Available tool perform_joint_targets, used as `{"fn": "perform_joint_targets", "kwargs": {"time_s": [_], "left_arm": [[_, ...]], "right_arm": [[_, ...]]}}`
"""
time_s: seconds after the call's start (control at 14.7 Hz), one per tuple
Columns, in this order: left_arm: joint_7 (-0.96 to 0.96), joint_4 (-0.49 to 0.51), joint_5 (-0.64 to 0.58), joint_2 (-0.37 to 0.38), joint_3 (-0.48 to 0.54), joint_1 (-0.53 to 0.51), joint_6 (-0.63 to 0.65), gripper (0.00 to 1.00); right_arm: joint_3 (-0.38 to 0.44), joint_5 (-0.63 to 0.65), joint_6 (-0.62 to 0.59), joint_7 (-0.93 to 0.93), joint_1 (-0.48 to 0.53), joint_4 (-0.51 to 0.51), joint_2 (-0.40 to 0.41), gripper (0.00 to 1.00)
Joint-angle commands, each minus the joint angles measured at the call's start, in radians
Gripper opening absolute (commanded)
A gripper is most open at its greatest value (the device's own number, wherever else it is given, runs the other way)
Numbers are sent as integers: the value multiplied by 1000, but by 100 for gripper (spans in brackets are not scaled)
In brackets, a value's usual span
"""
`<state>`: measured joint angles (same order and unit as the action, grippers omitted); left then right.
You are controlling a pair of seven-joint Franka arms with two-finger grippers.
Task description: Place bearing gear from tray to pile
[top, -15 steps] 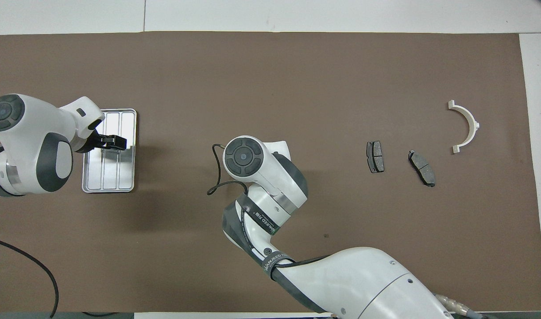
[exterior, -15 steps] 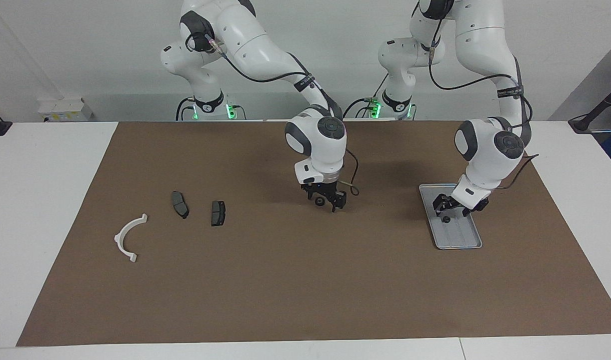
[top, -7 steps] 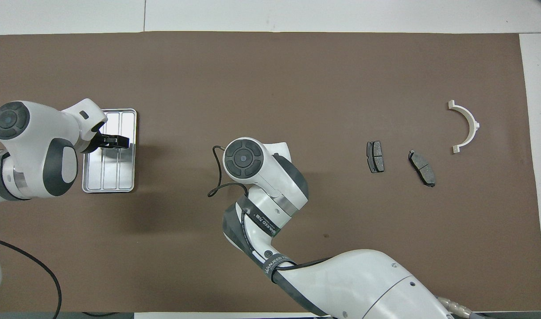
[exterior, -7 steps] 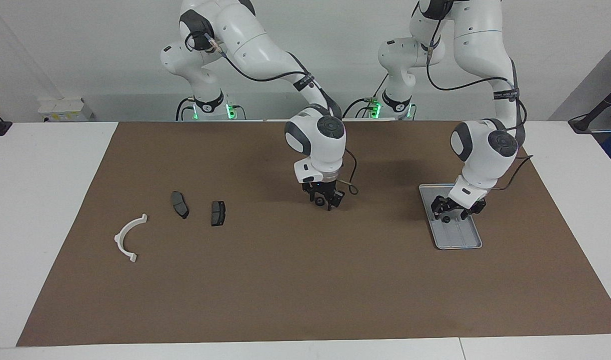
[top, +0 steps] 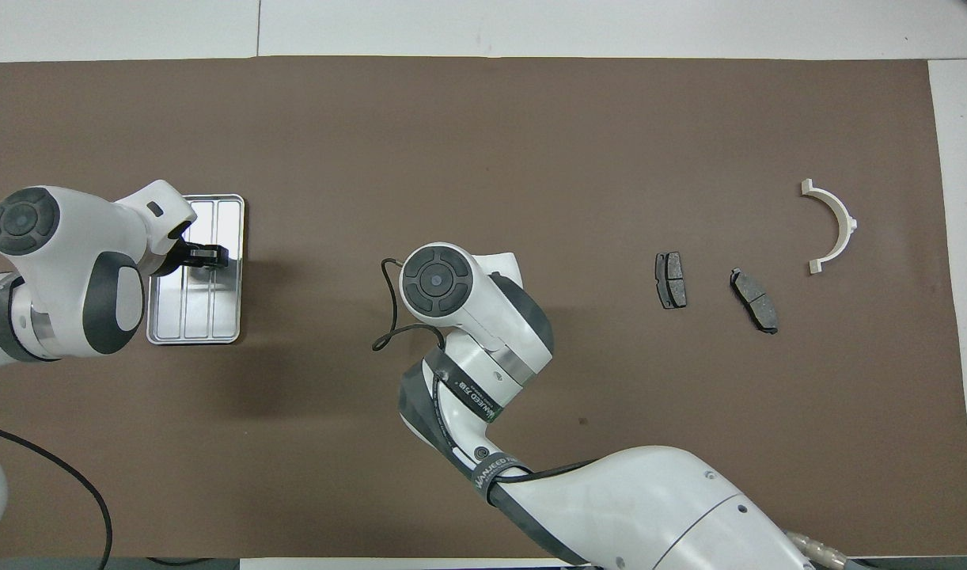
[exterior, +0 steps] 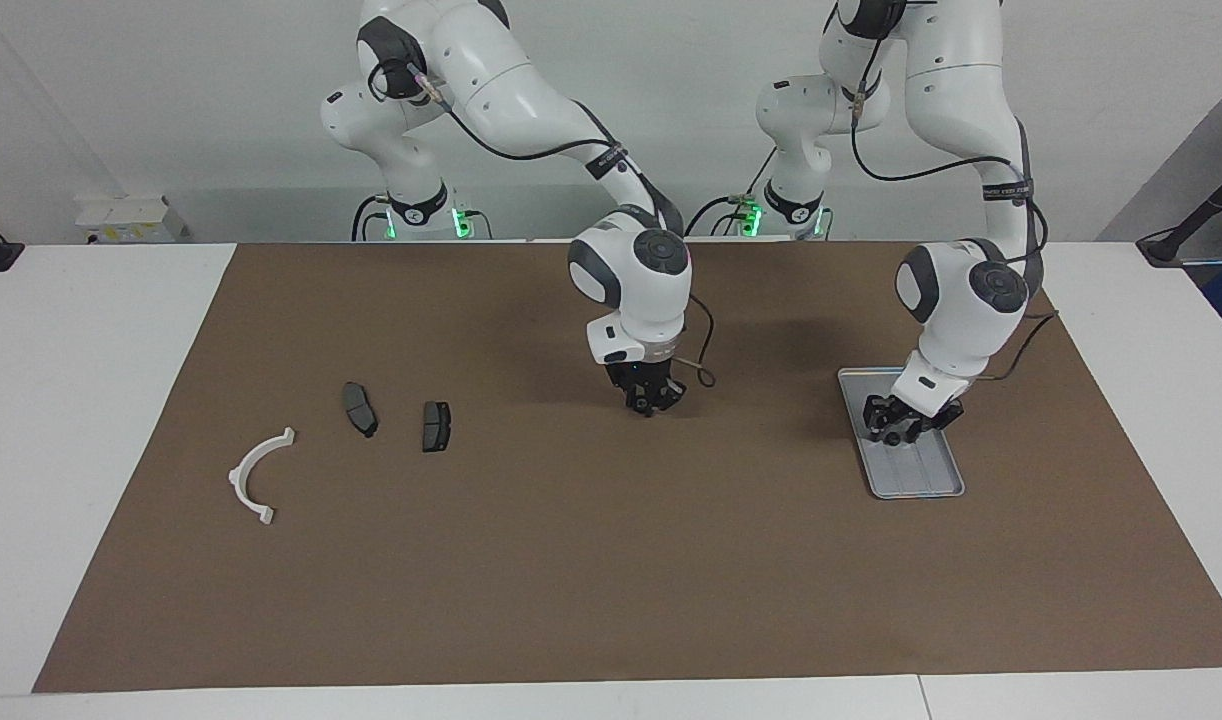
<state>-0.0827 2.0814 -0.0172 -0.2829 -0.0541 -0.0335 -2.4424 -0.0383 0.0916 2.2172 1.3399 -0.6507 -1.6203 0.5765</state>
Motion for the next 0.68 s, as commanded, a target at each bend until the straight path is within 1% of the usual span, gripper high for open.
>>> {"fn": "perform_joint_targets", "kwargs": {"time_s": [0.0, 0.07, 0.14, 0.2, 0.27, 0.34, 0.41, 0.48, 0.54, 0.61], "left_arm": [[40, 11, 5, 4, 3, 4, -20, 0], [41, 2, 6, 4, 3, 4, -12, 0], [43, -16, 7, 1, 3, 4, 5, 0], [41, -53, 7, 7, 3, 4, 61, 0], [37, -117, 7, 19, 0, 1, 169, 0], [34, -201, 7, 43, 0, 1, 304, 0], [32, -302, 8, 54, -3, 0, 457, 0], [43, -398, 20, 56, -9, 6, 574, 0], [81, -467, 66, 67, -26, 10, 654, 0], [183, -496, 83, 80, -42, 35, 695, 0]], "right_arm": [[-11, 5, -103, -75, 46, 75, 3, 0], [-12, 2, -161, -128, 74, 106, -6, 0], [-15, -1, -224, -202, 119, 121, -38, 0], [-18, -3, -275, -306, 162, 123, -73, 0], [-20, -4, -330, -447, 214, 125, -113, 0], [-20, -19, -378, -573, 259, 126, -147, 0], [-18, -32, -413, -682, 307, 128, -173, 0], [-18, -33, -442, -808, 351, 126, -194, 0], [-15, -32, -456, -932, 394, 128, -208, 0], [-14, -26, -458, -1050, 437, 128, -214, 0]]}}
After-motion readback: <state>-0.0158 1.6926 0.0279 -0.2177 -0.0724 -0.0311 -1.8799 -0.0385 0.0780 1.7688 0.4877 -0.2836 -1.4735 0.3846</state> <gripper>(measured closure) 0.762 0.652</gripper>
